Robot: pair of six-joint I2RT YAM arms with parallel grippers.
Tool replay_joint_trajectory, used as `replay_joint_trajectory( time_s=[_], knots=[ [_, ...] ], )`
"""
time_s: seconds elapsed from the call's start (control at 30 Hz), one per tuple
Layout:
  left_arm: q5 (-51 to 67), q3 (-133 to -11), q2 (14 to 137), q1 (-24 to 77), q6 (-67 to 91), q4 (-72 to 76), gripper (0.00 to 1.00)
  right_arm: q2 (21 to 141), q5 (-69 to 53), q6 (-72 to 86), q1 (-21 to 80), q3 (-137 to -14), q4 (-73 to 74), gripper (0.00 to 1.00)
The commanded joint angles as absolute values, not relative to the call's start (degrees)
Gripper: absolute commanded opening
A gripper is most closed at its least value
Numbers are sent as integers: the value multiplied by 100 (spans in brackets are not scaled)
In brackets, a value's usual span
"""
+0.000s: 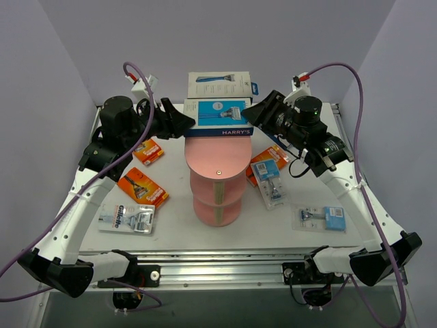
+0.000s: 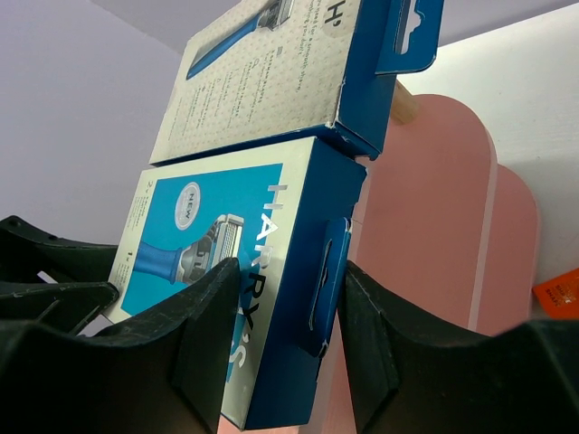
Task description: Place and organize the shaving razors onto the shelf
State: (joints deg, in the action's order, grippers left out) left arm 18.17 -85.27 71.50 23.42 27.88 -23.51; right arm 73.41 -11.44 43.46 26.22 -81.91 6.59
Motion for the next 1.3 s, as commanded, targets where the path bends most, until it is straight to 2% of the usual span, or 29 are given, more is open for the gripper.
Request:
replay_joint_trajectory(
  time_s=[0.0,0.57,1.27],
  knots=[
    [1811,-8719,7172,2312,2672,-2470,62,7365,-1380,4333,2619,-8315,475,43],
    [1758,-8807,7102,2294,2707,-2558,74,7207,-1327,4342,2575,-8288,571,59],
    [1749,-8903,6908,2197,2892,-2531,87,6987,-1327,4333,2479,-8288,729,65]
  ],
)
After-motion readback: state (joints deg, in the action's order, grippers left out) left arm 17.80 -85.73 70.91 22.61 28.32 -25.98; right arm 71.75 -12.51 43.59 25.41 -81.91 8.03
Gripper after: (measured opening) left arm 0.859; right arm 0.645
